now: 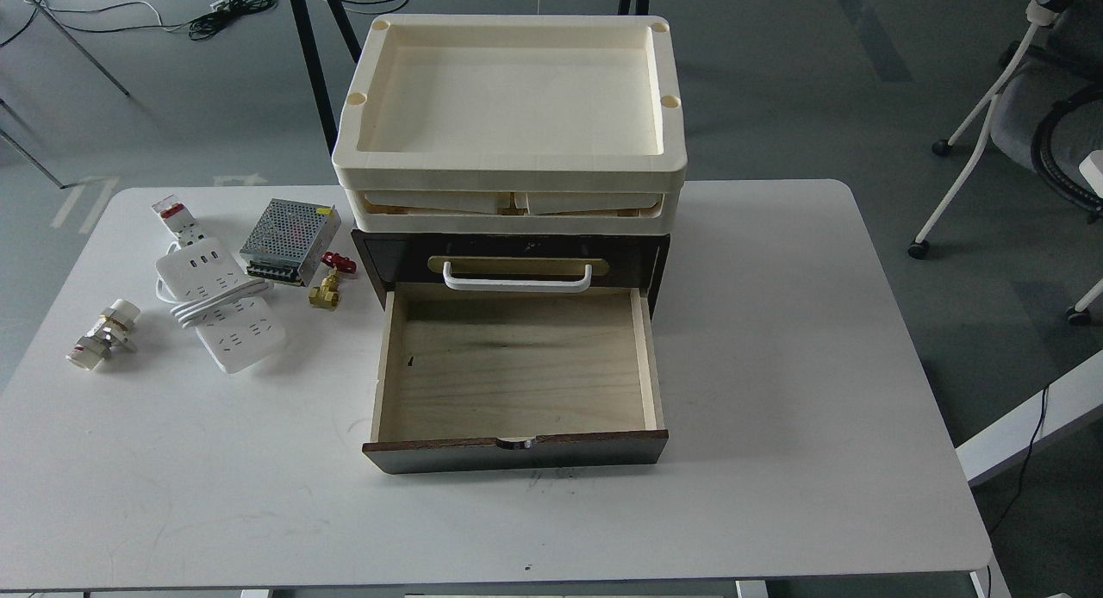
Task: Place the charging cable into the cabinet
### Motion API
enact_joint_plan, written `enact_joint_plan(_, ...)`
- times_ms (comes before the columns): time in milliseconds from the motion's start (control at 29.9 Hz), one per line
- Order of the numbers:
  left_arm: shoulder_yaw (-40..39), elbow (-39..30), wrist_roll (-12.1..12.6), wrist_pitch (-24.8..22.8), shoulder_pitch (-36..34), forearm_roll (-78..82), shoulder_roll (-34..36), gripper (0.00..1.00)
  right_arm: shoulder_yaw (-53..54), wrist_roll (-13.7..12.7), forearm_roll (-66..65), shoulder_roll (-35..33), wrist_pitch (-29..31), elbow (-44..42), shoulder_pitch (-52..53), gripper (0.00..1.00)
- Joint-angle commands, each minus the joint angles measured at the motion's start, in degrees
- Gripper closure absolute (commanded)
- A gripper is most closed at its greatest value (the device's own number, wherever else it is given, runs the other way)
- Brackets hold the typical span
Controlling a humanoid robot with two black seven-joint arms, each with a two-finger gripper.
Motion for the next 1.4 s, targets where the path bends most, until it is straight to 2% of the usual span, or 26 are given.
enact_joint_plan(0,-0.22,-6.44,0.01,0.04,0.32,13.51,6.46,0.01,0.22,-0.08,0.4,-0.72,0.15,0.09,-0.8,0.0)
enact_joint_plan(201,-0.4,-12.87,0.01,0.04,0.32,33.66,13.5,0.01,7.24,-0.61,0.49,-1.6,0.76,0.18,-0.36,0.0)
enact_joint_plan(334,-0.49,-13.4,0.01,0.04,0.32,42.45,16.14,0.01,9.89,-1.14,0.49,-0.81,0.76,0.53,0.43,0.0)
enact_joint_plan(468,0.65,-13.4,0.01,0.04,0.49,57.63,16.59,0.01,8.23,-3.07,0.31,2.52,0.06,0.0,5.08,0.0)
enact_joint_plan(569,8.01,-13.49,0.01,0.04,0.76,67.93,16.85,0.01,7.61,-3.78,0.31,4.37,-0.29,-1.23,6.76,0.0)
enact_joint_plan(736,24.09,-13.4,0.01,0.35,0.76,80.32,19.48,0.01,7.61,-3.78,0.31,3.76,-0.73,-1.58,4.48,0.0)
enact_joint_plan(803,29.81,-13.22,0.01,7.53,0.76,86.73,19.93,0.01,7.96,-3.78,0.31,3.59,-0.73,-1.58,2.37,0.0)
enact_joint_plan(870,33.68,-12.61,0.01,12.46,0.76,91.23,19.58,0.01,7.96,-3.78,0.31,2.89,-0.64,-1.67,1.23,0.0)
enact_joint_plan(970,37.74,-11.64,0.01,16.17,1.02,94.93,19.23,0.01,8.05,-3.78,0.49,0.52,-0.38,-1.41,-0.7,0.0)
enact_joint_plan(1171,38.1,-8.22,0.01,16.44,0.14,102.48,11.86,0.01,8.49,-3.69,0.58,-2.3,1.63,-3.6,-6.51,0.0)
enact_joint_plan(1371,38.36,2.05,0.01,13.81,-2.85,111.27,-0.71,0.02,8.49,-3.69,0.67,-3.27,4.01,-4.13,-9.94,0.0)
